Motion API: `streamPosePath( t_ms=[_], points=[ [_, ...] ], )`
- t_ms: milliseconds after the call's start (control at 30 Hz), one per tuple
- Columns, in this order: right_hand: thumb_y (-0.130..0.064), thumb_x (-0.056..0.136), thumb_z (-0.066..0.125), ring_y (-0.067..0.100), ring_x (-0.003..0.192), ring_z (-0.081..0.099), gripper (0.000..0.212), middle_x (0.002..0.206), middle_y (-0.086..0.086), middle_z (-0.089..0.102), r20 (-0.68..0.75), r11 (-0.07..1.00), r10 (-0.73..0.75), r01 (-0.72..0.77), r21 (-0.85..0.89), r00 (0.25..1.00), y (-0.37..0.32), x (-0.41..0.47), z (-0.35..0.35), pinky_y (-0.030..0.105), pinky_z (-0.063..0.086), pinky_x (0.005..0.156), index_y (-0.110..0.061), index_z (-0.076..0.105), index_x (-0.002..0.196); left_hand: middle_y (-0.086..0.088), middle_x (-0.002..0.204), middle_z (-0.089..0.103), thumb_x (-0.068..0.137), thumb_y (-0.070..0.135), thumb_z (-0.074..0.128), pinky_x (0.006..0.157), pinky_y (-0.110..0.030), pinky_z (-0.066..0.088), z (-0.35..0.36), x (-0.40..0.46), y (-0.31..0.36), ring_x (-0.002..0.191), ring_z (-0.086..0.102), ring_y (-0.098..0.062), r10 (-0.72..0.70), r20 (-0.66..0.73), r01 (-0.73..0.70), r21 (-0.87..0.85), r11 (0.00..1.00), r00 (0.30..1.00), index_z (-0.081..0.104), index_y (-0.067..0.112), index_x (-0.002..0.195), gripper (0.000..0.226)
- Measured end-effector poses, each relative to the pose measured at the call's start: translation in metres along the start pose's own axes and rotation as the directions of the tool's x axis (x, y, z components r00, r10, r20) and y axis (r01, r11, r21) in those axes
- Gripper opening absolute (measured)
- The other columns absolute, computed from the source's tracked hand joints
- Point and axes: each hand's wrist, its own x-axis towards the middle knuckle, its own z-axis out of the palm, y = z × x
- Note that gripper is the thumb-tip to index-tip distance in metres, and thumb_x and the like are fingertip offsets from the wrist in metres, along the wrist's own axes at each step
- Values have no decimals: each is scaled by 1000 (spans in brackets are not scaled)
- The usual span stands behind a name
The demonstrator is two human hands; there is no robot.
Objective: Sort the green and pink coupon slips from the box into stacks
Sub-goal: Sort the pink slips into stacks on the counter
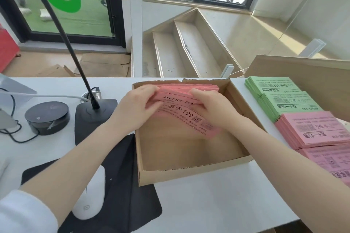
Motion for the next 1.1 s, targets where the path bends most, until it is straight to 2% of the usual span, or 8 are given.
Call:
streamPosePath(
  t_ms=[167,367,467,567,667,833,1000,1100],
  points=[
    [-20,82,64,23,72,51,16,75,-1,59,-136,992,-61,76,102,989,-12,-29,-37,42,48,66,-11,58,93,14,88,58,88,8,57,69,3,35,-7,-22,50,70,52,6,-12,-40,6,-153,988,999,55,15,116,29],
    [-32,72,75,17,64,49,22,65,-2,58,-278,967,176,-114,227,944,-5,-94,-69,32,39,61,-15,62,79,32,91,61,91,5,52,77,-3,42,3,-55,107,90,56,17,-89,-117,38,-379,925,989,47,42,99,38],
    [-23,71,78,-1,68,55,18,72,-13,61,-397,883,332,-134,449,856,14,-145,-82,15,41,65,-23,61,79,21,106,62,91,5,51,87,-14,47,12,-80,131,100,59,6,-152,-155,60,-481,875,976,50,33,109,33],
    [2,77,68,4,80,63,32,88,-4,64,-256,503,410,17,864,876,24,-192,-74,20,51,71,-22,57,95,14,109,64,91,3,50,83,-17,51,29,-112,152,101,61,0,-213,-137,95,-582,807,968,50,29,112,33],
    [11,81,57,17,92,67,37,97,3,70,0,233,370,-93,968,929,29,-225,-40,35,57,77,-17,57,106,13,103,67,91,-2,47,79,-19,53,55,-152,158,100,63,-4,-290,-83,162,-671,724,953,52,26,112,35],
    [9,84,56,11,83,69,24,88,-2,72,136,256,373,-243,936,918,25,-262,8,24,54,70,-8,60,101,7,112,66,94,-2,44,94,-35,49,98,-216,147,108,60,-11,-469,41,377,-657,653,882,52,18,118,32],
    [9,84,57,7,83,68,25,83,-9,72,116,259,400,-234,937,909,26,-274,24,20,52,72,-13,61,94,6,111,64,94,-2,43,88,-19,48,107,-225,149,106,60,-5,-532,33,419,-657,627,846,52,17,116,30],
    [3,81,64,10,88,68,26,95,0,72,163,248,439,-294,923,883,24,-275,37,25,51,77,-7,62,105,9,114,63,94,0,45,96,-28,45,113,-227,143,109,58,-5,-538,76,463,-618,635,839,52,19,117,30]
  ],
)
